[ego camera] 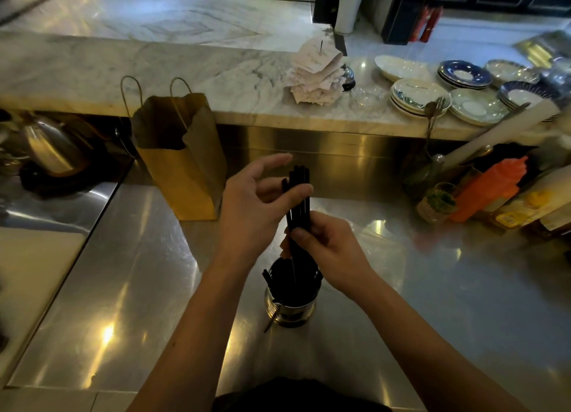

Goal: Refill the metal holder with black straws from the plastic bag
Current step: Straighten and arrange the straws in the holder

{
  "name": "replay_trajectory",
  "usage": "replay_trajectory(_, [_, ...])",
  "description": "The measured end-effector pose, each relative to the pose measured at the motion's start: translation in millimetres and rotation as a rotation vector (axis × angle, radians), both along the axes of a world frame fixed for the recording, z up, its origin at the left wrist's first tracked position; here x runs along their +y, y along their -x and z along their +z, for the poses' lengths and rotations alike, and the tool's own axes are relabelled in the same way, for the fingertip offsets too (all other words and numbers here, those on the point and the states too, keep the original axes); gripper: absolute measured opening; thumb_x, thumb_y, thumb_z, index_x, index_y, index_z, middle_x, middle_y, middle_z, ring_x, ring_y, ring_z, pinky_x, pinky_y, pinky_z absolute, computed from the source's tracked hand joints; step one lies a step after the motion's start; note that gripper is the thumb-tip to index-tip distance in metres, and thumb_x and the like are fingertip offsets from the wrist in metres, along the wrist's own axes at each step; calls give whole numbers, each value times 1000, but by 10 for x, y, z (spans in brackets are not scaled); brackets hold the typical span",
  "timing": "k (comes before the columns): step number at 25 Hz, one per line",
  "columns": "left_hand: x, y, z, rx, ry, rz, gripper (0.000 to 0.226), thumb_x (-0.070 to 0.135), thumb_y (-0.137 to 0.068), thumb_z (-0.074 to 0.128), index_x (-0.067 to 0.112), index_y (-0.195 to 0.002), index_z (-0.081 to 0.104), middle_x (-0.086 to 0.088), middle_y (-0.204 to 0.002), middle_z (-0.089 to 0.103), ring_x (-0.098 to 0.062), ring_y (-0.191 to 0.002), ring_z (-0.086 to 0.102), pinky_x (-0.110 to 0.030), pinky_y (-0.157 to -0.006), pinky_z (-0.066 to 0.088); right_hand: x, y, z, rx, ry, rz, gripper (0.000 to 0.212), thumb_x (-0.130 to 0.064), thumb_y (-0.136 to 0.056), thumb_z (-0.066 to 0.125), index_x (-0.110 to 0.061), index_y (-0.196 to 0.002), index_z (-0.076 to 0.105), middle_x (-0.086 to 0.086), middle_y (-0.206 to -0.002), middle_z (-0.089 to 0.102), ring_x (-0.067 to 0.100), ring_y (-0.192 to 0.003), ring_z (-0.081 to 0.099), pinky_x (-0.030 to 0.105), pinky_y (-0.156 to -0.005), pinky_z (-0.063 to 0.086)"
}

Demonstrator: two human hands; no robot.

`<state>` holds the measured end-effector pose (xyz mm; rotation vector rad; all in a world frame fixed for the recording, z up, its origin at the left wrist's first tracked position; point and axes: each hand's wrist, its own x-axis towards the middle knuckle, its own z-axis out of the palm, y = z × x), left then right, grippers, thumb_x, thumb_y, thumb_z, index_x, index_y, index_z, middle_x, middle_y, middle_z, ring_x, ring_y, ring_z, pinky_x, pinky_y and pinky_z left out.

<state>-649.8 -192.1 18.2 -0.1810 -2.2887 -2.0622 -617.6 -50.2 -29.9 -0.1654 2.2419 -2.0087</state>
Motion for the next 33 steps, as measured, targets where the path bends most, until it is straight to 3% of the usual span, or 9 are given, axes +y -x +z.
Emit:
replay_trajectory(2, [54,-13,-59,-49,-90,-70,32,30,-76,73,25,-106,67,1,-92,78,-12,-88,74,-33,-79,60,-3,-2,-5,-8,46,-10,12,1,-95,51,6,-99,61,11,-78,71,25,-72,72,31,-74,60])
replay_trajectory(5, [93,-65,-134,-147,-207,-220,22,28,-82,60,18,-100,69,-1,-92,78,-13,-79,73,-19,-51,53,-1,-13,-24,-18,74,7,14,1,-95,51,6,-101,62,17,-82,71,30,-76,72,34,-75,60])
replay_trajectory(8, [73,-69,-216,-173,-229,-272,24,27,-84,58,14,-101,69,-5,-95,77,-19,-79,73,-15,-45,46,32,-26,-39,-60,90,27,17,-3,-96,52,6,-105,63,24,-91,72,32,-84,73,34,-80,59])
replay_trajectory(12, [90,-68,-286,-166,-295,-265,23,22,-83,59,11,-99,71,-6,-90,77,-18,-86,74,-18,-64,55,129,-9,-44,-122,4,73,19,-12,-95,56,-5,-107,69,11,-98,75,19,-94,73,30,-87,56])
replay_trajectory(16, [95,-51,-324,-159,-280,-249,21,21,-80,61,13,-97,71,-3,-87,77,-17,-89,74,-25,-79,57,422,66,107,-62,-258,52,25,-16,-91,64,-20,-115,66,-3,-106,74,5,-100,69,36,-95,54])
replay_trajectory(20, [110,-50,-338,-191,-254,-257,25,24,-78,62,12,-98,71,-3,-85,77,-17,-85,74,-27,-76,59,484,117,515,217,-343,-129,32,-23,-90,62,-33,-120,59,-10,-107,70,1,-99,66,25,-90,55])
replay_trajectory(25, [102,-61,-313,-213,-283,-331,24,21,-80,61,10,-100,70,-5,-85,77,-18,-82,74,-26,-72,58,299,195,609,407,-419,-87,26,-11,-90,65,-18,-114,69,-4,-104,69,4,-94,67,15,-84,53])
replay_trajectory(30, [42,-48,-296,-208,-286,-330,22,19,-82,60,10,-100,70,-4,-84,77,-18,-81,74,-26,-72,58,252,216,585,444,-472,-83,32,-9,-89,65,-19,-119,66,-7,-103,67,0,-94,64,9,-81,49])
replay_trajectory(33, [47,-60,-285,-201,-282,-352,22,18,-83,60,9,-101,69,-4,-84,77,-18,-82,74,-26,-72,57,236,218,586,445,-462,-119,28,-10,-89,64,-19,-116,68,-7,-102,68,2,-92,66,12,-81,51])
